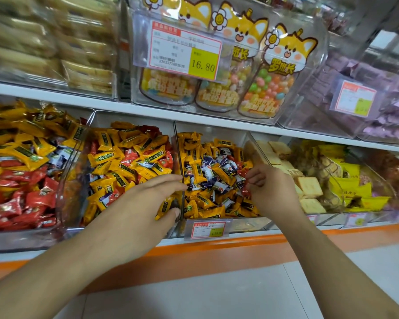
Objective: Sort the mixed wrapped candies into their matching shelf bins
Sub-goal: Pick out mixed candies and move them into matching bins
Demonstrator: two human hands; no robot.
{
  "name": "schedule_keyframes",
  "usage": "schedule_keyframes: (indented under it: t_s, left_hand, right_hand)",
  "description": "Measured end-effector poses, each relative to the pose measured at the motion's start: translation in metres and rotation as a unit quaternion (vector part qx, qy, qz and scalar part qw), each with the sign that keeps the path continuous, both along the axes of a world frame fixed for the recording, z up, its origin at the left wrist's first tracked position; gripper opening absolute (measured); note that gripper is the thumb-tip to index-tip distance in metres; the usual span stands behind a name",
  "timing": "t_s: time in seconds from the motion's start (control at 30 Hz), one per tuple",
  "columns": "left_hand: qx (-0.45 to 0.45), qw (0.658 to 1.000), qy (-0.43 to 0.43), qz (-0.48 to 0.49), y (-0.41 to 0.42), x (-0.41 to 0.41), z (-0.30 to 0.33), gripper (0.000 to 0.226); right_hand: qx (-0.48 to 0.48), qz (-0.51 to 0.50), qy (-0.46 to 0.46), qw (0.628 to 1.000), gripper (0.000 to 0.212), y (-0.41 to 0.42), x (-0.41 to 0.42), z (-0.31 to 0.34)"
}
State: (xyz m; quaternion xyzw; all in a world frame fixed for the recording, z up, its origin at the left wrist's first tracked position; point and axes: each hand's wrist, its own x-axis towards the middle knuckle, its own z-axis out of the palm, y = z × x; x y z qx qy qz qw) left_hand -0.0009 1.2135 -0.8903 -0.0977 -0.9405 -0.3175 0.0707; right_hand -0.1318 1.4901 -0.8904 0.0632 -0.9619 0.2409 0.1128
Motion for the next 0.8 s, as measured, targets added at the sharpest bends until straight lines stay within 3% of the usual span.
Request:
schedule_keyframes:
  t_s: [0.1, 0.23, 0.3, 0.37, 0.47, 0.53, 0.6, 0.67, 0.8]
  left_hand:
    - [0.018, 0.999, 0.010, 0.029, -0.001, 0.001, 0.005, 0.039]
    - [0.130, 0.990, -0.001, 0.058, -0.003, 0.005, 0.018, 0.036]
    - [0.193, 0.979, -0.026, 0.052, -0.005, 0.007, 0.021, 0.040]
    - [0.225, 0.972, -0.036, 0.057, -0.009, 0.009, 0.023, 0.029]
    - [0.205, 0.972, -0.015, 0.116, -0.020, 0.009, 0.021, 0.015]
    - [0.097, 0.981, -0.015, 0.167, -0.033, 0.008, 0.018, 0.018]
    - [-0.007, 0.984, -0.033, 0.177, -0.043, 0.006, 0.013, 0.042]
    - [-0.026, 0.985, -0.049, 0.161, -0.044, 0.006, 0.011, 0.057]
    - [0.006, 0.996, -0.043, 0.082, -0.031, 0.006, 0.010, 0.068]
  right_hand:
    - [-0.128, 0.002, -0.035, 0.991, 0.024, -0.016, 0.017, 0.020]
    - [-0.285, 0.120, -0.083, 0.947, 0.024, -0.060, 0.057, 0.045]
    - [-0.321, 0.180, -0.116, 0.923, 0.022, -0.085, 0.075, 0.047]
    - [-0.335, 0.219, -0.150, 0.904, 0.022, -0.105, 0.085, 0.044]
    - [-0.339, 0.205, -0.158, 0.905, 0.024, -0.107, 0.079, 0.043]
    - [-0.275, 0.157, -0.106, 0.943, 0.031, -0.092, 0.064, 0.040]
    - [-0.150, 0.108, -0.056, 0.981, 0.041, -0.071, 0.045, 0.033]
    - [-0.067, 0.088, -0.044, 0.993, 0.049, -0.053, 0.029, 0.025]
    - [0.042, 0.153, -0.068, 0.985, 0.066, -0.047, 0.010, 0.010]
